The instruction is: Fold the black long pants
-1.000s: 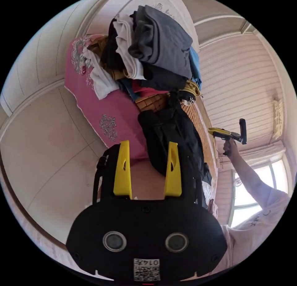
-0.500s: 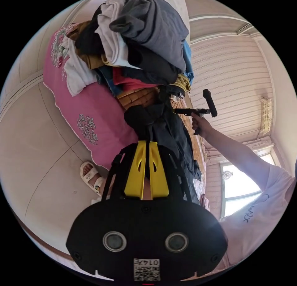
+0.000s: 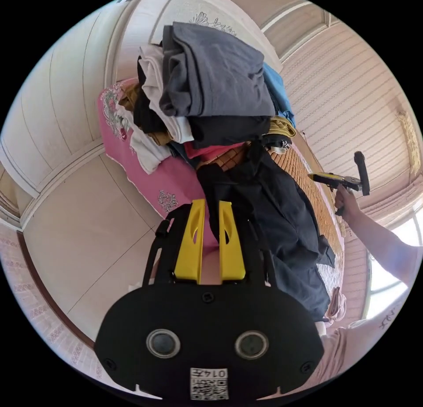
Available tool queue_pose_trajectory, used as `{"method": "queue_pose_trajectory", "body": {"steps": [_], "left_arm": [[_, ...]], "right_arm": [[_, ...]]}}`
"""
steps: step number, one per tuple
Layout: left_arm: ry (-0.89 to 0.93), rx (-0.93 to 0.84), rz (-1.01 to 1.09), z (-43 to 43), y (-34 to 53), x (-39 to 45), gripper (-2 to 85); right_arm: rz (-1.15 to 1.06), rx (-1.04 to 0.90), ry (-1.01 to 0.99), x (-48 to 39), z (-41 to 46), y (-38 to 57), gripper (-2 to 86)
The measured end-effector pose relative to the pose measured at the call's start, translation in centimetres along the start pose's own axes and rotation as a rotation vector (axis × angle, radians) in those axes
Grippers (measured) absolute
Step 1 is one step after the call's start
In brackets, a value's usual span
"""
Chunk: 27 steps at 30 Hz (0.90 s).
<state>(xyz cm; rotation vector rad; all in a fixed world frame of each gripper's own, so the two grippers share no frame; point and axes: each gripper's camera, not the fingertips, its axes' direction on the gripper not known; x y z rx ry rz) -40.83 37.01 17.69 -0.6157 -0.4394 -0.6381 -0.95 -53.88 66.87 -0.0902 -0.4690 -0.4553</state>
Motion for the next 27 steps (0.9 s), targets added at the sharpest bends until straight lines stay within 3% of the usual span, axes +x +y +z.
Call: {"method": "queue_pose_trajectory", "body": {"steps": [4,8,10,17,24,27], "left_arm": [[-0.078,0.102,0.221,-2.4,1.8,5.1,1.1],[-0.129,0.089,0.463,-1.6,3.6,10.8,-0.5],[-0.044,0.078,0.556,-0.9,4.9,14.4,-0.7],[0.137,0.192,0.826,0.2,9.8,24.7,-0.2],[0.363,0.126,0.972,2.3,13.7,34.3,-0.1],[0.412,0.066,1.063,5.1,14.9,38.1,2.1]], "right_arm": [[0.095,0.278,0.232,1.1,-9.3,11.4,-1.0],[0.223,0.391,0.488,1.8,-16.0,19.0,-1.0],[0.285,0.382,0.551,2.5,-18.8,23.5,-1.0],[0.516,0.311,0.401,5.9,-20.2,36.5,-1.0],[0.716,0.265,0.148,8.4,-17.9,50.7,-1.0],[0.909,0.259,0.206,9.6,-17.4,56.8,-0.9]]}}
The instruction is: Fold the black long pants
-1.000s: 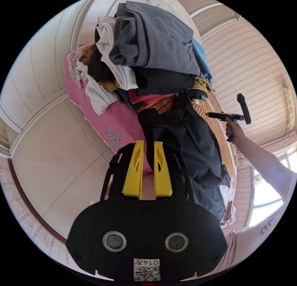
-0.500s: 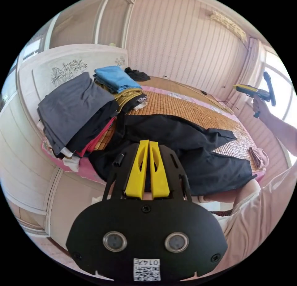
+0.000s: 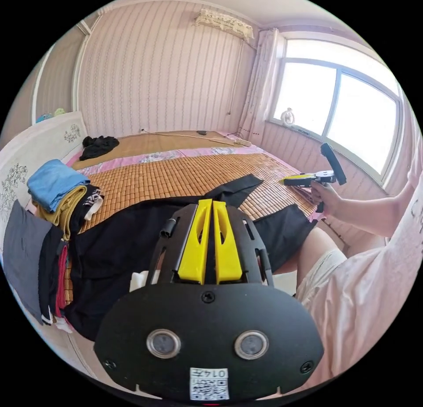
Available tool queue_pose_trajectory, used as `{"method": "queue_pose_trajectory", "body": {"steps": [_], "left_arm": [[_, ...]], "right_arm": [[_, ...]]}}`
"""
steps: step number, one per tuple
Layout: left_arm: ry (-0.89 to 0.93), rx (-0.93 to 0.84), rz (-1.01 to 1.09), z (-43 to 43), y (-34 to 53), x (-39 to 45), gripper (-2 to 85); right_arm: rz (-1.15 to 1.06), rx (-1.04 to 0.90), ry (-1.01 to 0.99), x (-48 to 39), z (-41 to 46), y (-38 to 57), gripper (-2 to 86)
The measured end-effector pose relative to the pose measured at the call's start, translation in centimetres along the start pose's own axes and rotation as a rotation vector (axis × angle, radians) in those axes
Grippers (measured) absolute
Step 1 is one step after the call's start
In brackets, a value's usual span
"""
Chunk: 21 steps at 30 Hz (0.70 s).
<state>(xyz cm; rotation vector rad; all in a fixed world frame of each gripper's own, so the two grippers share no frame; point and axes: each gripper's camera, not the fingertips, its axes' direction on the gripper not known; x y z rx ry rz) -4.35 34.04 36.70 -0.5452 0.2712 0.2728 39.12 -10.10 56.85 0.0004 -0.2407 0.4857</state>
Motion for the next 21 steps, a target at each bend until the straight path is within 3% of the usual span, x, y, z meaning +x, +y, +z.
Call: {"method": "queue_pose_trajectory", "body": {"steps": [5,10,15,21], "left_arm": [[0.137,-0.013,0.166,7.3,-2.2,2.7,5.3],[0.166,-0.186,0.257,17.6,-5.1,4.2,5.8],[0.155,-0.287,0.303,26.1,-7.3,5.0,6.1],[0.142,-0.351,0.403,35.1,-9.9,7.4,6.4]], "right_arm": [[0.247,-0.009,0.045,8.9,0.3,3.8,-0.7],[0.408,-0.084,0.019,17.0,3.1,5.7,1.9],[0.408,-0.117,-0.062,22.4,6.4,3.0,6.4],[0.393,-0.101,-0.004,29.3,9.9,-3.5,9.2]]}}
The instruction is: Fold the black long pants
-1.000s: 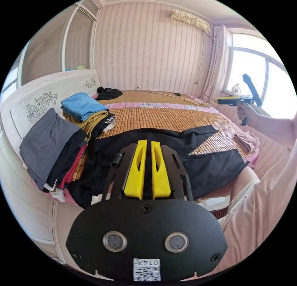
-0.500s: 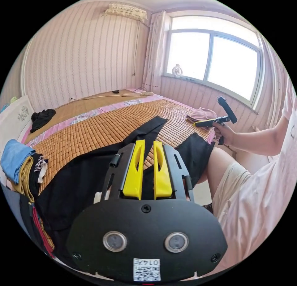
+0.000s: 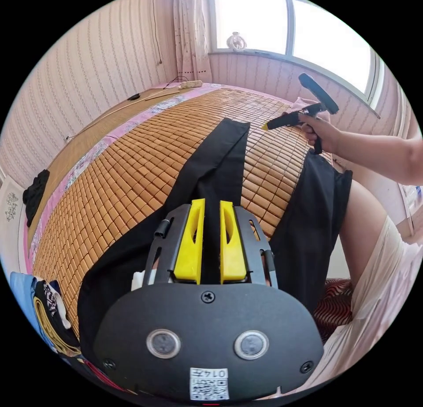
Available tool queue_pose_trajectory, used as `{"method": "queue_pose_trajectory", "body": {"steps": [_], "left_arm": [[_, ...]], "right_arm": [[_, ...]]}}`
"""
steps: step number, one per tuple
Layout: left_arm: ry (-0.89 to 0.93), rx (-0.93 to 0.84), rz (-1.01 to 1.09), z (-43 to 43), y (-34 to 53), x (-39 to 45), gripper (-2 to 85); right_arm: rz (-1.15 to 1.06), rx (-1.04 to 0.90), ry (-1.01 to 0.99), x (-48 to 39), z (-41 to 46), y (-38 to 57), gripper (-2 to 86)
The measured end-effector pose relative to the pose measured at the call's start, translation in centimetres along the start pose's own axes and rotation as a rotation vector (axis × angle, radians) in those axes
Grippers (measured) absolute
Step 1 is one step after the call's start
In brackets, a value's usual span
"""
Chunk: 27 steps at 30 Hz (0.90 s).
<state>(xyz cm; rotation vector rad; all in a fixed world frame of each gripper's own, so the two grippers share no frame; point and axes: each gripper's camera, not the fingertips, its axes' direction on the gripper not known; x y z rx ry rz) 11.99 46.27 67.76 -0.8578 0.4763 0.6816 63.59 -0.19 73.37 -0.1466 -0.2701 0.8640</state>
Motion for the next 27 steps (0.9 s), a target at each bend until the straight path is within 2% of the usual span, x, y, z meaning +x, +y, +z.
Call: {"method": "queue_pose_trajectory", "body": {"steps": [5,11,16,24,27], "left_arm": [[-0.008,-0.046,0.059,5.2,-4.5,-0.2,7.6],[-0.011,-0.051,0.073,9.4,-9.0,0.2,7.5],[0.037,0.025,0.170,10.4,-13.1,3.2,7.2],[0.131,-0.071,0.405,17.2,-19.8,12.5,5.5],[0.107,-0.079,0.454,19.7,-22.4,15.4,6.5]], "right_arm": [[0.150,-0.020,0.039,5.4,2.7,-5.6,10.1],[0.278,0.002,-0.041,11.5,3.0,-7.0,0.6],[0.250,0.161,-0.138,15.4,-2.9,-2.2,-0.4],[0.319,0.077,-0.181,22.4,-2.6,3.9,-0.2],[0.289,0.121,-0.205,23.9,-2.7,4.6,-0.2]]}}
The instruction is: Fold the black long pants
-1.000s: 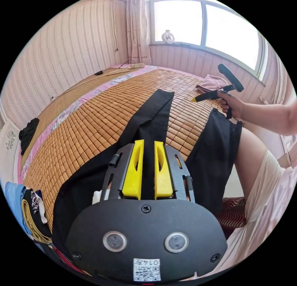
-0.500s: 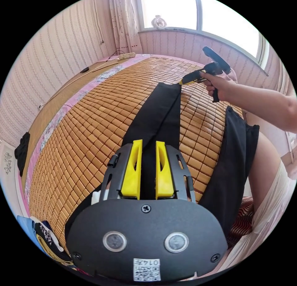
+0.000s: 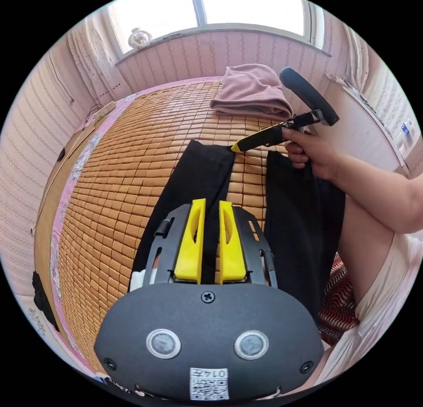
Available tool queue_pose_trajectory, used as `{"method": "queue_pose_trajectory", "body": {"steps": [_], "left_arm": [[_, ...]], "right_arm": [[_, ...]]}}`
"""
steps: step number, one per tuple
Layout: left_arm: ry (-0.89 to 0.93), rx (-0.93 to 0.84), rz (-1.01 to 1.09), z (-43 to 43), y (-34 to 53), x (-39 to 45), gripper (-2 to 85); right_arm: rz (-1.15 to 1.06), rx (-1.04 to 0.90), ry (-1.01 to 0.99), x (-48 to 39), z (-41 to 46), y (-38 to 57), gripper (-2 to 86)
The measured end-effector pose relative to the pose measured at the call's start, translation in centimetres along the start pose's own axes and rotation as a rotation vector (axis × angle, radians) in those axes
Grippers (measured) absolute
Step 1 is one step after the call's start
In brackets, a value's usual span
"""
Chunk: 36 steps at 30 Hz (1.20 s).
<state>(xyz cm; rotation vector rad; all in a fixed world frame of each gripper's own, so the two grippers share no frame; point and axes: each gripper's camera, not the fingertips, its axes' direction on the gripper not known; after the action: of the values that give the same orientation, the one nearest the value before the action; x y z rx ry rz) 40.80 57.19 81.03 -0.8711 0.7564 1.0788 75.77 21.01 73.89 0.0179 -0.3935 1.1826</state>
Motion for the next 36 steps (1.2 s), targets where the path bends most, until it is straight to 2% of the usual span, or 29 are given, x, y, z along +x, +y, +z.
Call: {"method": "queue_pose_trajectory", "body": {"steps": [6,9,15,27,31,36], "left_arm": [[0.032,-0.112,0.017,5.6,-5.9,0.2,8.2],[0.045,-0.151,-0.003,7.4,-7.7,-0.1,2.2],[0.059,-0.159,0.003,6.8,-10.5,-0.8,-0.3],[-0.156,-0.156,-0.158,8.9,-15.4,-5.7,-0.7],[-0.149,-0.170,-0.241,11.5,-17.0,-7.1,-0.7],[-0.173,-0.252,-0.181,14.3,-19.4,-5.9,-0.7]], "right_arm": [[0.058,0.033,-0.099,3.5,-0.7,-0.6,-0.1],[0.076,0.025,-0.167,5.4,-1.0,-0.9,0.1],[0.084,0.002,-0.245,8.0,-1.2,-1.7,-0.1],[0.076,-0.030,-0.346,11.6,-2.2,-2.1,0.3],[0.043,-0.028,-0.325,12.5,-3.1,-2.1,0.4],[0.056,-0.060,-0.309,13.1,-2.6,-2.0,0.4]]}}
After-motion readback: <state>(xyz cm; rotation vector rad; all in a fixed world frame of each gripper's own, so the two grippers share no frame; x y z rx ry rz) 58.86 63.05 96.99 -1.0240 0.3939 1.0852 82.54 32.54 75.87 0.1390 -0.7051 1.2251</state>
